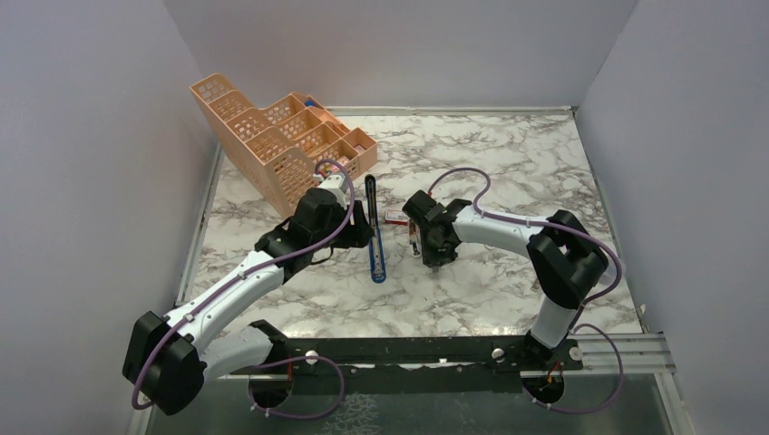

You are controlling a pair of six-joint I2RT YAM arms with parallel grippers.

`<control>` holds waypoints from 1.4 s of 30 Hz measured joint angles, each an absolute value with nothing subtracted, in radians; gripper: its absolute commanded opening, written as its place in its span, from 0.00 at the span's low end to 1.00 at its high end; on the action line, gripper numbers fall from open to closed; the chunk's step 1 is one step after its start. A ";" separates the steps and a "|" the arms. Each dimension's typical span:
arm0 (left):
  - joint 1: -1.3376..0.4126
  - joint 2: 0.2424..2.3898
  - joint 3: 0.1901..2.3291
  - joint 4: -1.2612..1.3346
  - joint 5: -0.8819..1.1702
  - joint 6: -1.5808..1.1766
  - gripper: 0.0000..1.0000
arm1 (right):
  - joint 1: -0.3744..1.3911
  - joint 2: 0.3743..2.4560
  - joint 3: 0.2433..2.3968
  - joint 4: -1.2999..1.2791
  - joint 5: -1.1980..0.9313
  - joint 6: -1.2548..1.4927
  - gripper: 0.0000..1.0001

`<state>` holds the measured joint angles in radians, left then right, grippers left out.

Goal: Load the staples into the stapler

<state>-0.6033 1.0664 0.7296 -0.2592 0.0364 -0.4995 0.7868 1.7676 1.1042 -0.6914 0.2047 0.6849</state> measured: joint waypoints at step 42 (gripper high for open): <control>-0.602 0.801 0.730 -0.376 -0.321 -0.550 0.71 | 1.015 1.852 1.462 -0.692 0.382 0.839 0.19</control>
